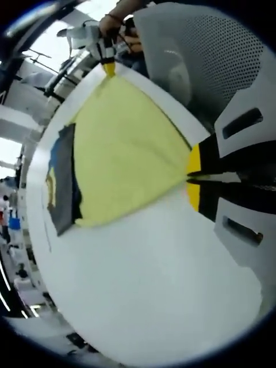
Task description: Fold the garment on the visible template until the final outline fits inside the template.
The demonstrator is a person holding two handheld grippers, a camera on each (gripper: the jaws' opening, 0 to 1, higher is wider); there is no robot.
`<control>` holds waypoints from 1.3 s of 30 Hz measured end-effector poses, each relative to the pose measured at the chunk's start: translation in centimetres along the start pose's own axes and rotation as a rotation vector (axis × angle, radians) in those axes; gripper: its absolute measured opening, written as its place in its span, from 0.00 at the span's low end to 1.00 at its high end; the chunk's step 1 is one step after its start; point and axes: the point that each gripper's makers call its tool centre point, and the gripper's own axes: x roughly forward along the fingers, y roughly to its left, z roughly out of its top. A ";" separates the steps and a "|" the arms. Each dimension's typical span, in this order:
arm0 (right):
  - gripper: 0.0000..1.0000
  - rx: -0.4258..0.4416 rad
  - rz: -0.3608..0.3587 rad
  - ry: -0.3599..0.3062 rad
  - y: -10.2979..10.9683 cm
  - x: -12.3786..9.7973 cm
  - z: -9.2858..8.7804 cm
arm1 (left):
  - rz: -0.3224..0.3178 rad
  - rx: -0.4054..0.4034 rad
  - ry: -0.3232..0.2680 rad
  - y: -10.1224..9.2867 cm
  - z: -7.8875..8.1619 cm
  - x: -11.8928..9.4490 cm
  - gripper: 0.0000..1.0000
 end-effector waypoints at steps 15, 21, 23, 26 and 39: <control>0.00 0.008 0.019 0.026 1.7 -1.5 -2.1 | -0.034 0.076 0.060 -1.0 -2.3 -1.7 0.00; 0.00 0.015 0.013 0.036 2.2 -1.9 -2.6 | -0.034 0.133 0.091 -1.4 -2.7 -2.1 0.00; 0.00 0.003 0.008 0.046 2.3 -2.0 -2.8 | -0.041 0.130 0.100 -1.5 -2.9 -2.2 0.00; 0.00 -0.004 0.007 0.049 2.6 -2.5 -2.7 | -0.042 0.122 0.104 -1.6 -3.1 -2.5 0.00; 0.00 -0.031 -0.010 0.079 3.0 -5.0 -2.4 | -0.063 0.067 0.079 -2.2 -2.4 -5.2 0.00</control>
